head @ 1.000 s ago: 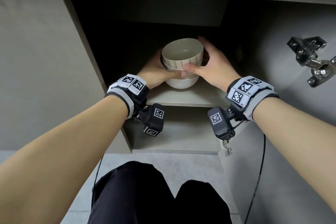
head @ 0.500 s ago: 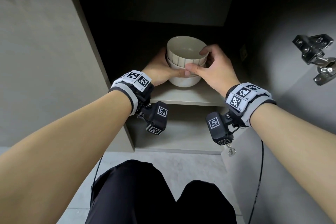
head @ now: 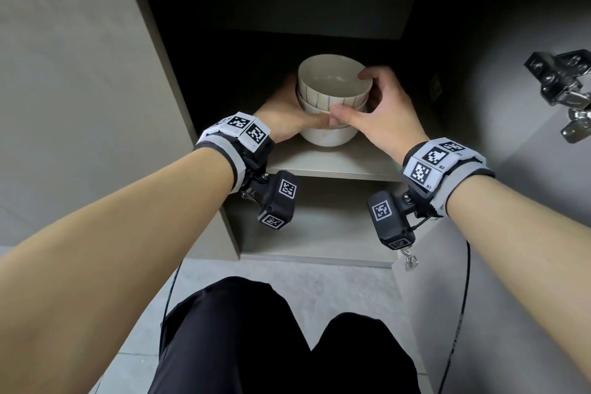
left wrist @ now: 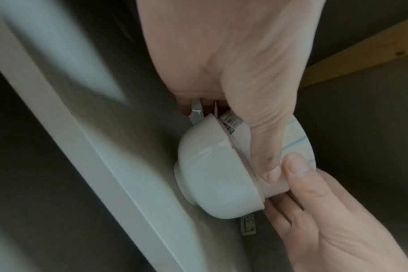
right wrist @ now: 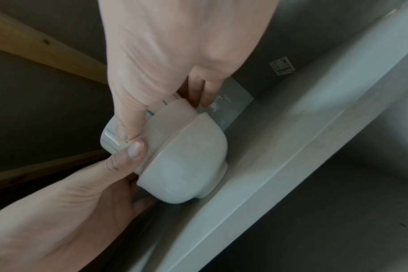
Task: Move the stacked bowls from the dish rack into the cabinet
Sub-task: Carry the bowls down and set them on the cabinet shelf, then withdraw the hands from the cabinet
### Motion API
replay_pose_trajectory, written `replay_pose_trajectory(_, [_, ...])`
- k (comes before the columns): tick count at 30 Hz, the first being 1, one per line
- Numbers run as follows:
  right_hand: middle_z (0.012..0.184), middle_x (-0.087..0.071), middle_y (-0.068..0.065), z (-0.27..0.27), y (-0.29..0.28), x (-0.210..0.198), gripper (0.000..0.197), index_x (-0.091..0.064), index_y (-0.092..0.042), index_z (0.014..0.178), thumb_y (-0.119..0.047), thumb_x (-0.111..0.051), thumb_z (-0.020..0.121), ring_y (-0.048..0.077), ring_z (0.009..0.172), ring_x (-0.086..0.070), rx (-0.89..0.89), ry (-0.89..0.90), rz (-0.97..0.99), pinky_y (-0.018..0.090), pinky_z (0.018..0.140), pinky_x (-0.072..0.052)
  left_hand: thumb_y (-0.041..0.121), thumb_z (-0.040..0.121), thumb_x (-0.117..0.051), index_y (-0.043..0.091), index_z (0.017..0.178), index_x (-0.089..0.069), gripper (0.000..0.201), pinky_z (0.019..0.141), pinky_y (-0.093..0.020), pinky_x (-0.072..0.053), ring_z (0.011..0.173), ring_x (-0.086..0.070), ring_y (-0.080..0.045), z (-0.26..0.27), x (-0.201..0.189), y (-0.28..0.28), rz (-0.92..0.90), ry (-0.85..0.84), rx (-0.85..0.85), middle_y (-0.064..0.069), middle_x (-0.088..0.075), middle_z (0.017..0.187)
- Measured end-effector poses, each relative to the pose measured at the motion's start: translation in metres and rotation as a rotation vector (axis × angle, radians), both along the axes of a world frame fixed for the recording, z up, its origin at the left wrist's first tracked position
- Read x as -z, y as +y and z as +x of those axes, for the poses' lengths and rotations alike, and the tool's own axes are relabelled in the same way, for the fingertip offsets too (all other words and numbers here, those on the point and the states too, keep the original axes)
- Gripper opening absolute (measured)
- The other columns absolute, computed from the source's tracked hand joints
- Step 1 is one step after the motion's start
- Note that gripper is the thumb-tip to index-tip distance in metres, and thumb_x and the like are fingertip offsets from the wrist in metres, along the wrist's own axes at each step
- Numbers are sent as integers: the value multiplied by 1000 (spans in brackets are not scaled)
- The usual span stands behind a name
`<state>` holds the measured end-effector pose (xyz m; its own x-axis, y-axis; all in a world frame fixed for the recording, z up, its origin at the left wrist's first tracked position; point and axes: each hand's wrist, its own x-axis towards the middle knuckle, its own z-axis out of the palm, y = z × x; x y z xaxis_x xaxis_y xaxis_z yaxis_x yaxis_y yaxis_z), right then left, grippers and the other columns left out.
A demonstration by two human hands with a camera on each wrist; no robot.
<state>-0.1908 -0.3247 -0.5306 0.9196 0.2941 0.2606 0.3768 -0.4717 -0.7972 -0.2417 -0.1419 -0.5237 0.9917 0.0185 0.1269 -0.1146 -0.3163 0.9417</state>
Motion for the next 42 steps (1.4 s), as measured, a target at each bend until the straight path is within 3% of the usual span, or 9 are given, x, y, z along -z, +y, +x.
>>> replay_pose_trajectory(3, [152,-50,-6,-1,-7,11,100,-32,-33,148,-55,-83,64,13,139,-48,-30,50,41,42,114,-44,5,72,-87,16,137,-41,80,70,8,-39,82,-51,33,-6,6,-1,46,-12,-74,24,-53,109])
replay_pose_trajectory(7, [164,-37,1,-2,-15,32,118,-18,-28,157,-62,-78,61,18,147,-41,-38,123,-81,47,120,-37,6,75,-84,11,149,-31,91,72,12,-30,105,-48,10,-18,17,0,178,4,-157,9,-50,129])
replay_pose_trajectory(11, [159,-44,4,6,-12,34,117,-25,-21,157,-63,-73,58,21,143,-47,-32,136,-88,48,117,-40,10,73,-86,14,148,-34,92,94,-15,-32,118,-43,-2,-12,15,1,211,33,-182,-2,-51,146])
replay_pose_trajectory(14, [159,-45,4,15,-10,35,118,-26,-22,156,-65,-72,56,21,142,-48,-18,153,-85,48,117,-40,10,71,-87,15,146,-36,91,99,-21,-35,120,-47,-5,-3,15,1,179,38,-186,-2,-53,144])
replay_pose_trajectory(20, [156,-49,0,18,-12,45,105,-30,-25,155,-59,-73,66,18,139,-52,-3,170,-63,46,115,-43,14,72,-87,16,148,-33,93,93,-15,-36,122,-48,-6,5,23,3,162,82,-215,-1,-52,145])
replay_pose_trajectory(25, [149,-56,4,-14,-9,37,71,-39,-17,149,-41,-63,87,20,132,-56,118,165,16,45,111,-47,21,80,-80,16,154,-22,95,111,-38,-43,133,-50,-17,-22,20,0,84,241,-268,-2,-49,149])
replay_pose_trajectory(31, [120,-68,8,-75,-11,-7,28,-61,-6,120,-9,-55,93,18,105,-63,174,274,-37,41,99,-51,12,87,-69,7,146,-36,68,104,-43,-49,121,-60,-21,-70,-18,-10,197,355,-185,-9,-58,135])
replay_pose_trajectory(35, [116,-67,6,-110,-13,-54,23,-62,-5,116,-7,-57,94,20,110,-63,78,352,-75,33,99,-52,15,87,-64,16,132,-50,47,98,-41,-53,110,-64,-17,-102,-72,-14,322,394,-15,3,-65,114])
replay_pose_trajectory(42, [109,-68,-1,-146,-12,-139,22,-65,-12,108,-4,-53,92,16,103,-66,107,519,45,27,91,-51,16,90,-60,20,130,-55,41,97,-39,-52,105,-64,-17,-133,-171,-14,365,456,113,5,-67,114])
